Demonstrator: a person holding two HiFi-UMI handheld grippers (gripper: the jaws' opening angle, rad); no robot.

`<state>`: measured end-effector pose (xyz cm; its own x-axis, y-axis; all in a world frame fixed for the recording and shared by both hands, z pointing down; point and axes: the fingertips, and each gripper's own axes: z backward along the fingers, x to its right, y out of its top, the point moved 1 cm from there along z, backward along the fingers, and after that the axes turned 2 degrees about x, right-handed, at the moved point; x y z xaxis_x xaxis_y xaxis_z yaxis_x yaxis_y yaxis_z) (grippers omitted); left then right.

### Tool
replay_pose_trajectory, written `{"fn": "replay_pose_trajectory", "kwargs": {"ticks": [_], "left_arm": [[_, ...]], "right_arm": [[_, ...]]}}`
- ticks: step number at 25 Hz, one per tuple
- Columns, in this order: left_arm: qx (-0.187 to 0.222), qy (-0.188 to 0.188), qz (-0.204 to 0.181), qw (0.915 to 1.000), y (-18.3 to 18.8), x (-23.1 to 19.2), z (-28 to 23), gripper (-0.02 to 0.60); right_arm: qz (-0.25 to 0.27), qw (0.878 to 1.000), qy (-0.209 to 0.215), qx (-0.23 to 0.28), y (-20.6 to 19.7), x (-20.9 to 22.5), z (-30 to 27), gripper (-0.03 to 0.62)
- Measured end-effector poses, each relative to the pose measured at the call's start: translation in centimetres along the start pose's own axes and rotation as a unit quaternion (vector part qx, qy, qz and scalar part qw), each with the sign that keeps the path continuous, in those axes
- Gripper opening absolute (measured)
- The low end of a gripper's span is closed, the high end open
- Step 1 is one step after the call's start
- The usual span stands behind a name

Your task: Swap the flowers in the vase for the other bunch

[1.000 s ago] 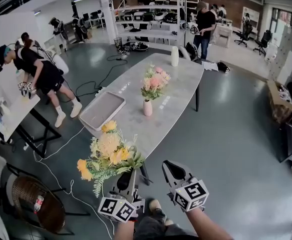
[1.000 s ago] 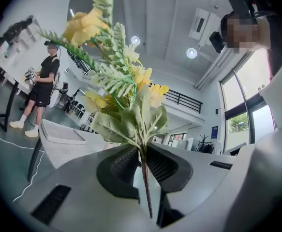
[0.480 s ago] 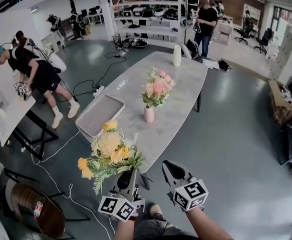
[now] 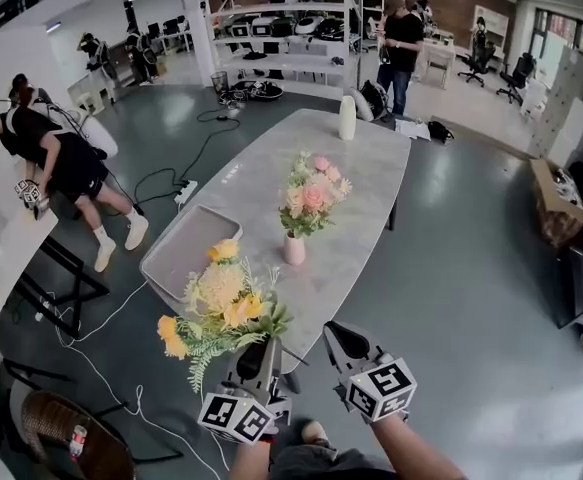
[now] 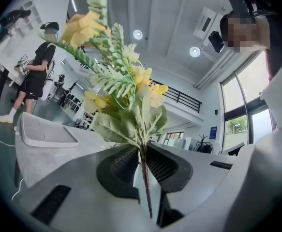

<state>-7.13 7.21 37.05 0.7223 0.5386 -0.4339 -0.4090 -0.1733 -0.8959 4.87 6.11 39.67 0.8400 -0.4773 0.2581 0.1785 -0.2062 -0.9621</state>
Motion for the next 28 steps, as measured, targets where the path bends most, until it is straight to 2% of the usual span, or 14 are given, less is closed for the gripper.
{"fn": "replay_pose_trajectory", "kwargs": {"ticks": [7,18,24,28], "left_arm": [[-0.002,0.0,0.008,1.0,0.1,-1.8,-1.0,0.055],[-0.017,-0.001,0.028,0.9995,0.2,-1.4,-4.5,0.055],[-0.013,-0.004,0.031,0.9994,-0.1,-3.3,-6.3,0.056],[-0.02,-0.01,0.021,0.9995,-0.6,-3.8,-5.6,0.056]], "right_arm": [[0.0,1.0,-0.002,-0.003,0.0,0.1,-1.8,0.028],[-0.006,1.0,-0.008,-0.03,1.2,2.6,-3.1,0.029],[-0.005,0.999,-0.006,-0.037,0.2,3.6,-5.3,0.029],[-0.009,0.999,-0.001,-0.044,-1.0,2.8,-6.1,0.029]]}}
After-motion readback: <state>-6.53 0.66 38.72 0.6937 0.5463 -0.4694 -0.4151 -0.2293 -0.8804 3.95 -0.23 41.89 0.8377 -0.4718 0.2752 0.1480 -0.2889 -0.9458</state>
